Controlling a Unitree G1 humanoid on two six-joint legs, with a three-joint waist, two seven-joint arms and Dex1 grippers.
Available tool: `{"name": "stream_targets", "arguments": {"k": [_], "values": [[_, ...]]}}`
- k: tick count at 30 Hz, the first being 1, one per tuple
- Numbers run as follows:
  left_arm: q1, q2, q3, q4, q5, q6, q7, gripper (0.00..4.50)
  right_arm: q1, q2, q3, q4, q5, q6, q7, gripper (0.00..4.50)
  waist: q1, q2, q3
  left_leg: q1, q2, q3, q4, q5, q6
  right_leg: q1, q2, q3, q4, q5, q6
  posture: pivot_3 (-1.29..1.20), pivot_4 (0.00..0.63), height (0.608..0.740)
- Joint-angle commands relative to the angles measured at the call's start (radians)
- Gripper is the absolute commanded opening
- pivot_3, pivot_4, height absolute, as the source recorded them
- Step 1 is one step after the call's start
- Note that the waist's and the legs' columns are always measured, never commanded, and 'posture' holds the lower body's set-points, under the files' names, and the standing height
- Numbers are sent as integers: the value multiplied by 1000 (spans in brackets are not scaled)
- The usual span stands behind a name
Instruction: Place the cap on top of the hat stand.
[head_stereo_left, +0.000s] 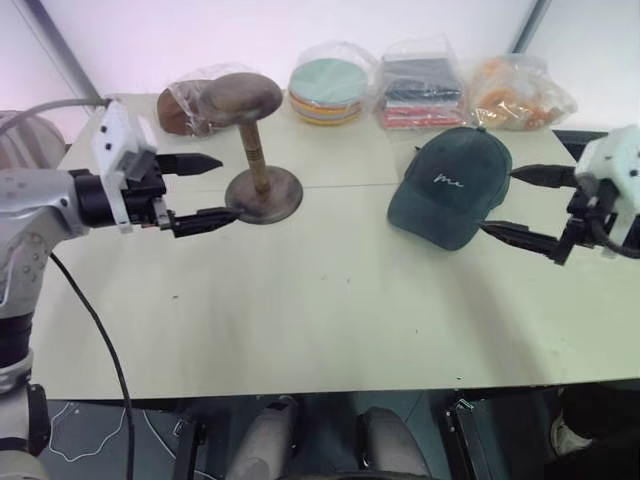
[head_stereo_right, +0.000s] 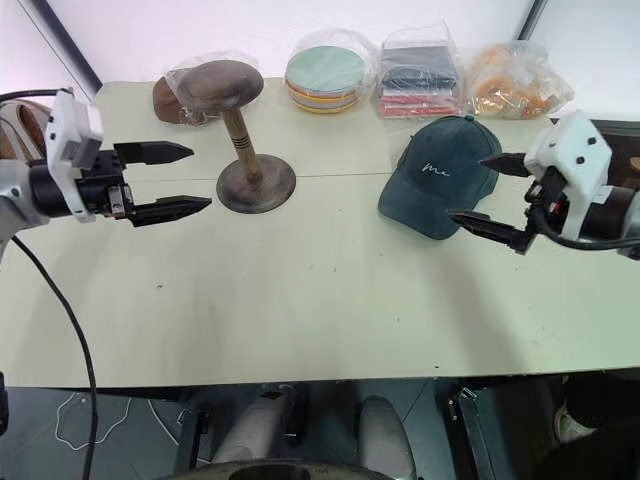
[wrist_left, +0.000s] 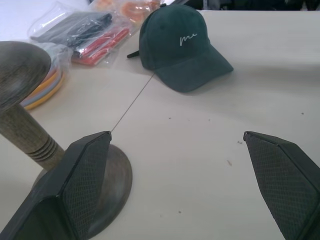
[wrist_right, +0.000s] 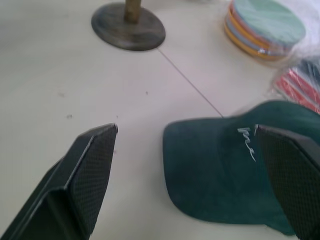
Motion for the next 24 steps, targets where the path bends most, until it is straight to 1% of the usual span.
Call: {"name": "stream_targets", "arguments": {"k": [1,4,9,12,17,21,24], "values": [[-16,-12,-1,-30,-12,5,8,4457,55,63,35,-141,-56,2,-131,4500,0,0,0,0,0,0,0,0,0,0,0,0,0,0,0,0,150,740],[-12,-27,-9,-38,-8,9,15,4457,98,106,93,-190,-132,-20,-211,4500,0,0,0,0,0,0,0,0,0,0,0,0,0,0,0,0,150,740],[10,-49,-16,-72,-15,25,33,4457,150,195,244,-186,-353,-132,-379,4500,0,-1,0,0,0,0,1,0,0,0,0,0,0,0,0,0,150,740],[24,-56,-14,-94,-19,37,46,4457,176,242,305,-162,-471,-207,-457,4500,-1,-1,0,0,0,0,0,0,0,0,1,0,0,0,0,0,150,740],[51,-56,-6,-127,-23,52,63,4457,173,324,407,-109,-649,-292,-578,4500,-2,-2,0,1,0,0,0,1,-1,0,1,0,1,0,0,0,150,740],[64,-50,0,-145,-28,60,73,4457,134,364,475,-16,-805,-358,-668,4500,-1,-1,0,1,0,0,1,1,-1,0,1,0,1,0,0,0,150,740],[75,-42,7,-160,-29,66,82,4457,117,400,522,49,-886,-389,-709,4500,-1,-1,0,1,0,0,0,2,-3,0,2,0,1,0,0,0,150,740]]}}
